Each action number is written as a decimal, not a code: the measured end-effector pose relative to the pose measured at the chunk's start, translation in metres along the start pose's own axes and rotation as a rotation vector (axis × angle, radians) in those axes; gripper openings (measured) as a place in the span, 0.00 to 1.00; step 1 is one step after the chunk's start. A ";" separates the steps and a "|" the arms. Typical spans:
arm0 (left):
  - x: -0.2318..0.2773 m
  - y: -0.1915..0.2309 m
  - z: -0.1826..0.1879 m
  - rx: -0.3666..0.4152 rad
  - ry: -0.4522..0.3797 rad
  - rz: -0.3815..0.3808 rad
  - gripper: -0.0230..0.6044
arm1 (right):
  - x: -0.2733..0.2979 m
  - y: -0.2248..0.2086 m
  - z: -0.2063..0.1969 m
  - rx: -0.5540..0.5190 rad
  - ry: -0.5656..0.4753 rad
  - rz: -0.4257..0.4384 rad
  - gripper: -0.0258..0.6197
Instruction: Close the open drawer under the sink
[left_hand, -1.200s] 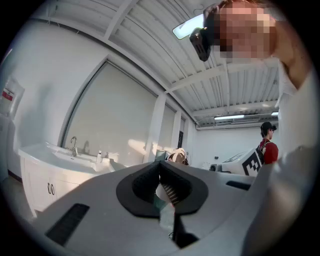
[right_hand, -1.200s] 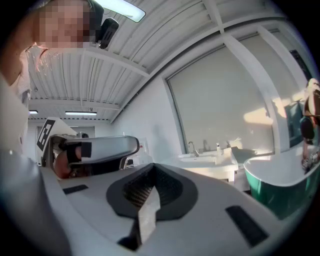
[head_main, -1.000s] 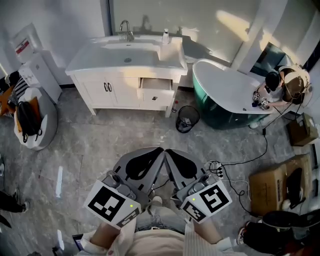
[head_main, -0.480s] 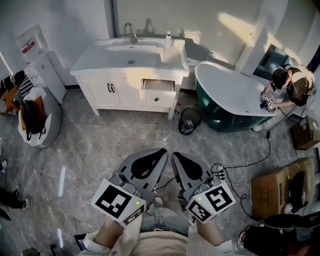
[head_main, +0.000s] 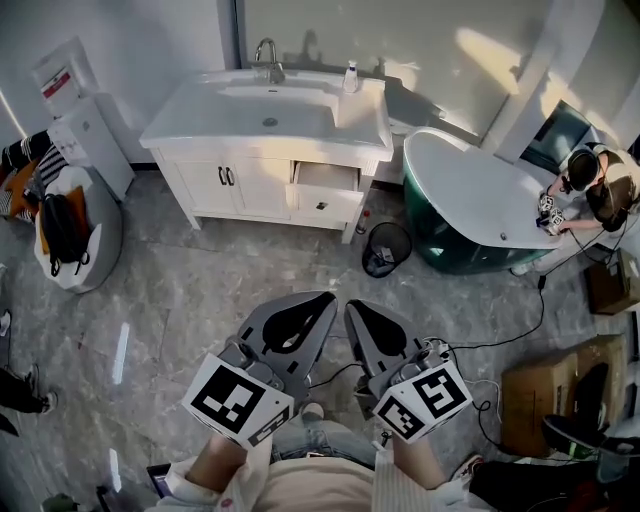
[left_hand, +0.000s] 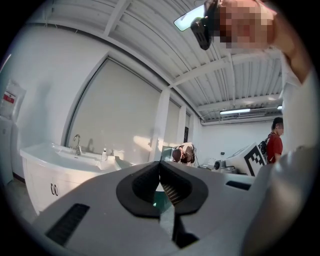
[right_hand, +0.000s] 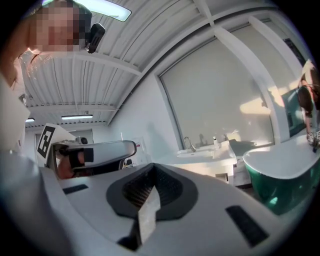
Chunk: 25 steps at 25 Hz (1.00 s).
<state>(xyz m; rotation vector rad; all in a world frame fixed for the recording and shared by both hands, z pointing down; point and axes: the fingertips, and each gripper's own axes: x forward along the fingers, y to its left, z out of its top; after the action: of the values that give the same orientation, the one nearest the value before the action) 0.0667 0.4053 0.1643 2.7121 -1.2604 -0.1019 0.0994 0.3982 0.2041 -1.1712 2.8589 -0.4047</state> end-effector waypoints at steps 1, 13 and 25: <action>0.006 0.010 0.002 0.001 0.002 0.000 0.06 | 0.010 -0.005 0.002 0.002 0.002 0.001 0.05; 0.074 0.122 0.023 0.012 0.022 -0.036 0.06 | 0.129 -0.059 0.022 0.002 0.012 -0.031 0.05; 0.089 0.191 0.028 0.015 0.037 -0.097 0.06 | 0.199 -0.072 0.018 0.012 0.021 -0.106 0.05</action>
<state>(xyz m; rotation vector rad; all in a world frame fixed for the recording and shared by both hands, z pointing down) -0.0240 0.2129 0.1682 2.7748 -1.1238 -0.0525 0.0081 0.2069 0.2192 -1.3284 2.8159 -0.4403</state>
